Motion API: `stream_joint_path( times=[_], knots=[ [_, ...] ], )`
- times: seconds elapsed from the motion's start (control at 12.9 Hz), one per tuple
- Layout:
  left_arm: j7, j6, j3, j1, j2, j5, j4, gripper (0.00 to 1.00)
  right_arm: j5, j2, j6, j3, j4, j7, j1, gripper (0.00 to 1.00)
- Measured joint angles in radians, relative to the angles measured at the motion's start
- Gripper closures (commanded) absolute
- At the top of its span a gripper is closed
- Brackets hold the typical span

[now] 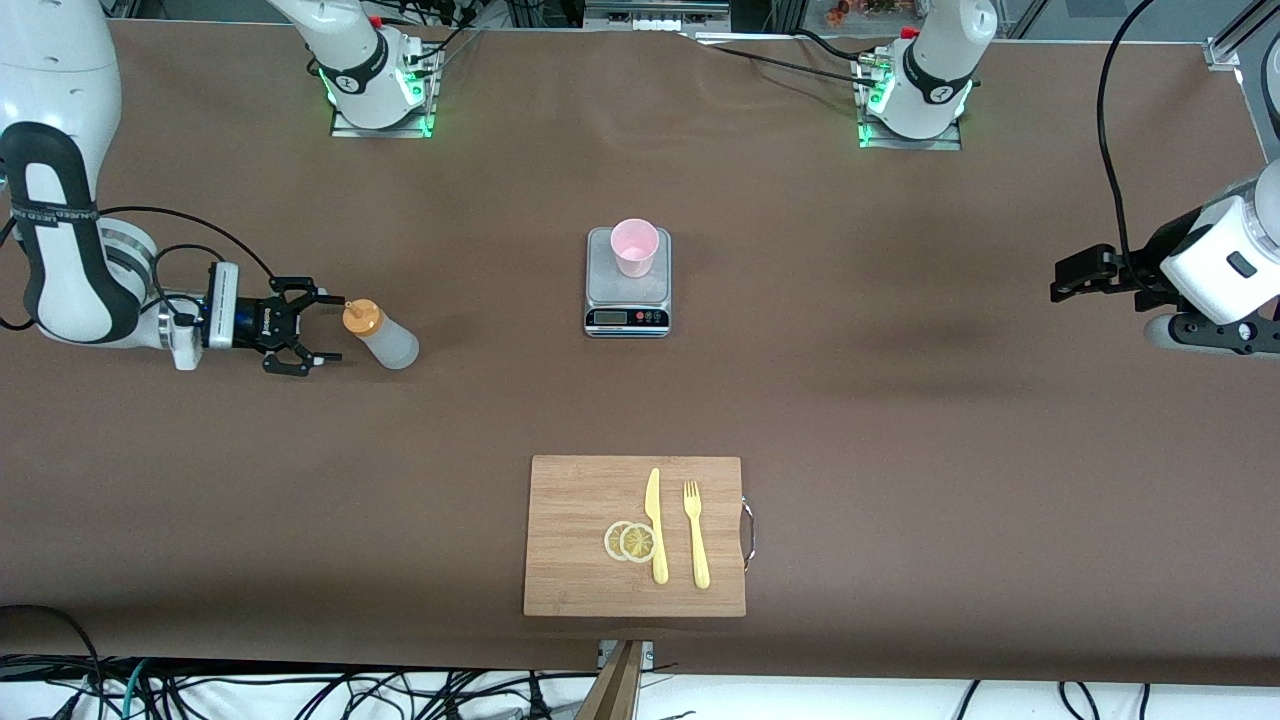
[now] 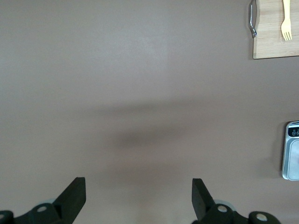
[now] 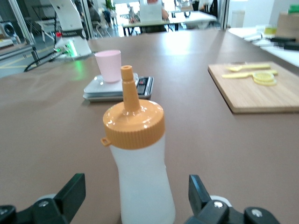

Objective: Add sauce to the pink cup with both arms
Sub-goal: 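Grasp the white squeeze bottle with the right gripper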

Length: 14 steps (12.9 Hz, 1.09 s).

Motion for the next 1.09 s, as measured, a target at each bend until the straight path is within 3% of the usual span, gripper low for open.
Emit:
stream_joint_path(
  times=[0.16,0.31,0.47,0.62,0.7,0.78,1.09],
  knots=[
    [0.0,0.0,0.0,0.0,0.002,0.0,0.0,0.0,0.035,0.034,-0.009,0.022,0.001,-0.046,0.001,0.03],
    [0.0,-0.001,0.0,0.0,0.002,0.0,0.0,0.0,0.054,0.057,-0.009,0.037,0.007,-0.066,0.004,0.11],
    [0.0,-0.001,0.0,0.0,0.002,0.0,0.0,0.0,0.064,0.061,-0.01,0.052,0.008,-0.07,0.007,0.51],
    [0.0,-0.001,0.0,0.0,0.002,0.0,0.0,0.0,0.065,0.066,-0.01,0.057,0.008,-0.07,0.008,0.76],
    [0.0,-0.001,0.0,0.0,0.002,0.0,0.0,0.0,0.066,0.074,-0.015,0.058,0.009,-0.07,0.008,0.82],
    [0.0,-0.002,0.0,0.0,0.002,0.0,0.0,0.0,0.073,0.083,-0.035,0.058,0.009,-0.07,0.007,0.86],
    [0.0,-0.002,0.0,0.0,0.002,0.0,0.0,0.0,0.074,0.094,-0.056,0.062,0.03,-0.024,0.025,0.88]
  ],
)
